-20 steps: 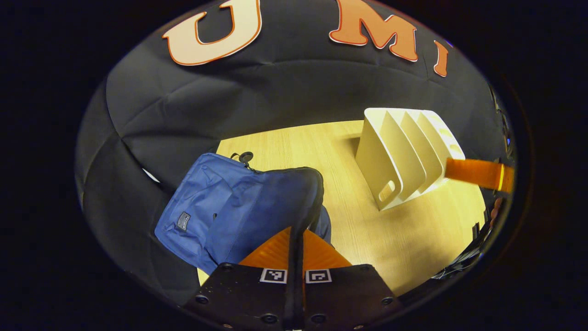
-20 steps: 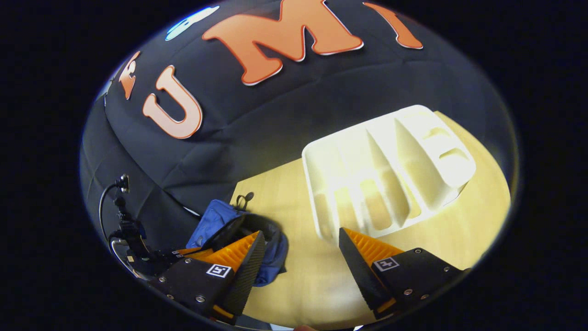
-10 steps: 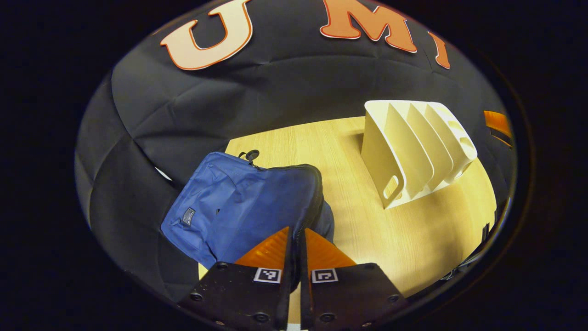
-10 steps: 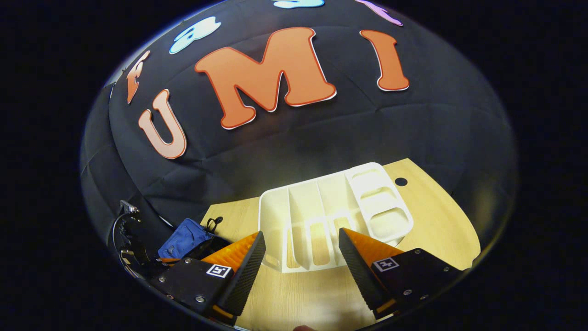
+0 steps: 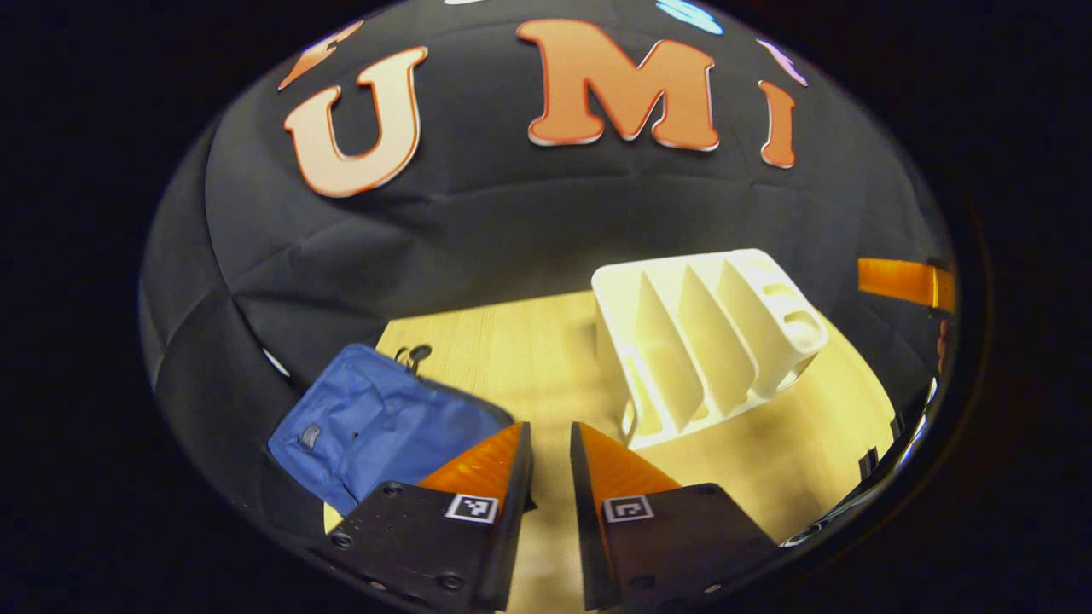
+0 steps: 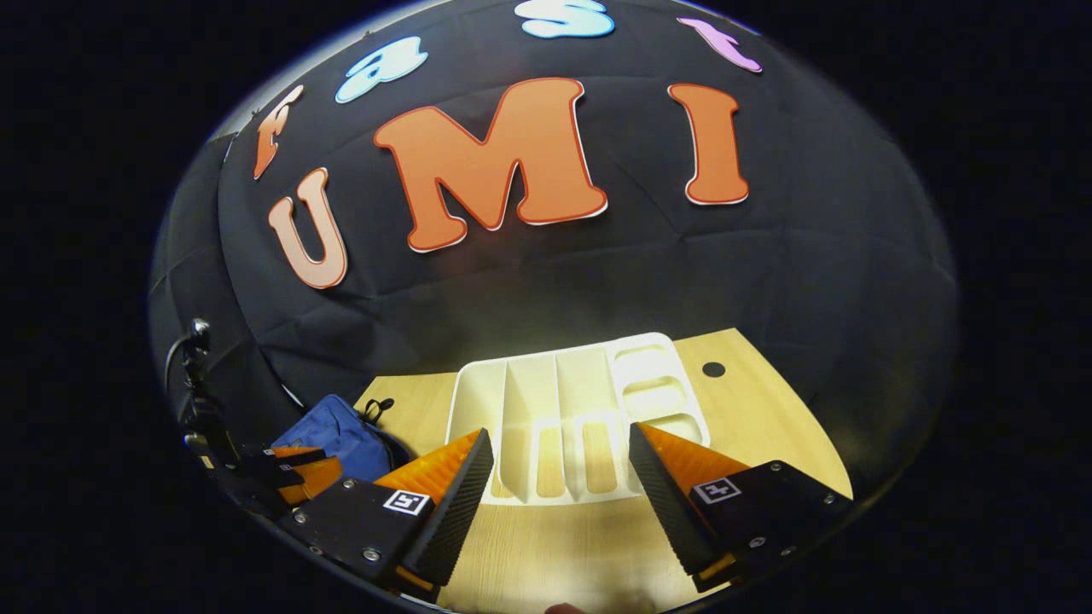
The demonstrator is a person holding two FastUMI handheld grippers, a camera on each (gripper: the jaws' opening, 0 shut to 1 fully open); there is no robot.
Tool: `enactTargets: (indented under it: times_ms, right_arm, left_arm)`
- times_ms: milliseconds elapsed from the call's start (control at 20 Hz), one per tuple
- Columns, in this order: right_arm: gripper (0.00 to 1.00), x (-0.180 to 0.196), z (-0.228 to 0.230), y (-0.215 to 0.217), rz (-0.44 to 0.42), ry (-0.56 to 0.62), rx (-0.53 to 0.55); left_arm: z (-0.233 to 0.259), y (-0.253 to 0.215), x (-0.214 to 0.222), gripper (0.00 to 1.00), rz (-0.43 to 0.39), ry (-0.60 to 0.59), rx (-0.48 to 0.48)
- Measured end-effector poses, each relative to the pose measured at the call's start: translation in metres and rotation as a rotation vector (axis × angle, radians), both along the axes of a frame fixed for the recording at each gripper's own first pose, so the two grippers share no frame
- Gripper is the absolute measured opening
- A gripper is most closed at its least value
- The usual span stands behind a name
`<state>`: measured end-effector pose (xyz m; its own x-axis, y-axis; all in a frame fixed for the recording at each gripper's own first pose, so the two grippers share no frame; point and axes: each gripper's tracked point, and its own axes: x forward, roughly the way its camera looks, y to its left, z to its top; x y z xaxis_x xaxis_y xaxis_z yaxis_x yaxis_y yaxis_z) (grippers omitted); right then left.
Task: Open the schoolbag, grab two books from the bookshelf and put them into the schoolbag.
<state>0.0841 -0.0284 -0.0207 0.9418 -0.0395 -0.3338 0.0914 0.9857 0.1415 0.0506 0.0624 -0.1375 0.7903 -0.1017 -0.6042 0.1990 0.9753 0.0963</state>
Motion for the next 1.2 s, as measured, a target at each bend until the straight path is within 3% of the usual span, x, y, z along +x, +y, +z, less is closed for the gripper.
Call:
enactTargets:
  times_ms: [50, 200, 300, 350, 450, 600, 700, 1000, 1200]
  right_arm:
    - [0.96, -0.002, 0.004, -0.001, -0.001, -0.011, -0.006]
    - [0.96, -0.011, 0.009, 0.002, 0.019, -0.03, -0.038]
    - [0.96, -0.011, 0.018, 0.0, 0.015, -0.072, -0.081]
    - [0.96, -0.013, 0.022, -0.002, 0.012, -0.091, -0.1]
    - [0.96, -0.023, 0.024, 0.002, 0.021, -0.116, -0.121]
    - [0.96, -0.032, 0.027, 0.004, 0.017, -0.149, -0.14]
    - [0.96, -0.036, 0.032, 0.005, 0.007, -0.182, -0.146]
    - [0.96, -0.044, 0.04, 0.003, -0.025, -0.251, -0.142]
    - [0.96, -0.044, 0.031, 0.001, -0.031, -0.241, -0.164]
  left_arm:
    - [0.012, -0.013, 0.003, 0.4, -0.013, -0.038, -0.024]
    - [0.05, -0.047, 0.011, 0.46, -0.042, -0.163, -0.111]
    - [0.074, -0.061, 0.01, 0.6, -0.049, -0.247, -0.146]
    - [0.082, -0.068, 0.009, 0.73, -0.044, -0.278, -0.16]
    - [0.095, -0.071, 0.004, 0.82, -0.023, -0.331, -0.197]
    - [0.131, -0.081, 0.001, 0.86, -0.021, -0.457, -0.269]
    - [0.139, -0.083, -0.003, 0.9, -0.021, -0.49, -0.253]
    - [0.154, -0.099, -0.013, 0.9, -0.028, -0.549, -0.296]
    - [0.15, -0.089, -0.016, 0.9, 0.012, -0.547, -0.293]
